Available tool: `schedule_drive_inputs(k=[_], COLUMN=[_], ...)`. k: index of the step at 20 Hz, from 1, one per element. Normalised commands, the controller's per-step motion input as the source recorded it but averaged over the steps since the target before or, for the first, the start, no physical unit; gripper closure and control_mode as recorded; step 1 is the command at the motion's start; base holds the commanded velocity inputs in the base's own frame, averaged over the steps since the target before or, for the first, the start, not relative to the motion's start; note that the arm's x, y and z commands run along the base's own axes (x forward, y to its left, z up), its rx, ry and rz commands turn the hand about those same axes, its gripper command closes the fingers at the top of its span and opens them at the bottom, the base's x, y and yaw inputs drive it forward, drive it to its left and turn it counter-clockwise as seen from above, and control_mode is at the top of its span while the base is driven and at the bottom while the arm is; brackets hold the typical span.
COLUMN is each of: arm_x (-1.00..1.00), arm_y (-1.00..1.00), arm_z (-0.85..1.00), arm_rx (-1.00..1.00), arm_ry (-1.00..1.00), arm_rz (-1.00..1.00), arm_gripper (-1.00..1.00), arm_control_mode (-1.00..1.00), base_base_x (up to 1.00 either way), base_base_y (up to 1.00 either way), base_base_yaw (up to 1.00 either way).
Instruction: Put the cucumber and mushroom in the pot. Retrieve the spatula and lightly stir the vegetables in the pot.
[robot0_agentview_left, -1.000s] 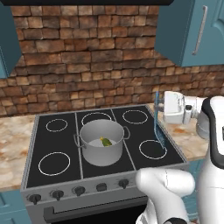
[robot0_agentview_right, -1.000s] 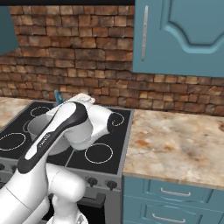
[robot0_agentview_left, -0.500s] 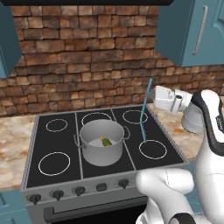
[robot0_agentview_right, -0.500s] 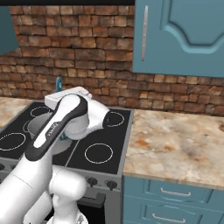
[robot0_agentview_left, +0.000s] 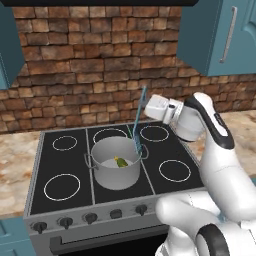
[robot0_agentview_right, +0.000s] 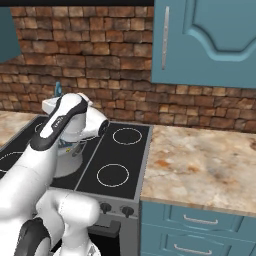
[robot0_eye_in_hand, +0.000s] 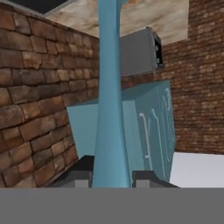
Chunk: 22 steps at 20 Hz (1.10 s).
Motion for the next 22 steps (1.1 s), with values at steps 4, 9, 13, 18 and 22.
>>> schedule_drive_inputs(k=[4,9,13,18,22], arm_x=[0.57,0.49,0.42,0.19,0.27], arm_y=[0.35,0.27,0.03,0.01,0.13], arm_z=[-0.42,-0.37,-0.34,-0.29,-0.22], arm_rx=[0.0,-0.02,-0.04,-0.08,-0.04], arm_ry=[-0.06,-0.03,0.0,0.0,0.01], arm_rz=[0.0,0.0,0.01,0.04,0.01], arm_gripper=[1.0,1.0,1.0,1.0,1.0], arm_control_mode=[-1.0,-1.0,-1.0,-1.0,-1.0], base_base_x=[0.0,0.0,0.0,0.0,0.0], base_base_y=[0.0,0.0,0.0,0.0,0.0], base_base_yaw=[0.0,0.0,0.0,0.0,0.0])
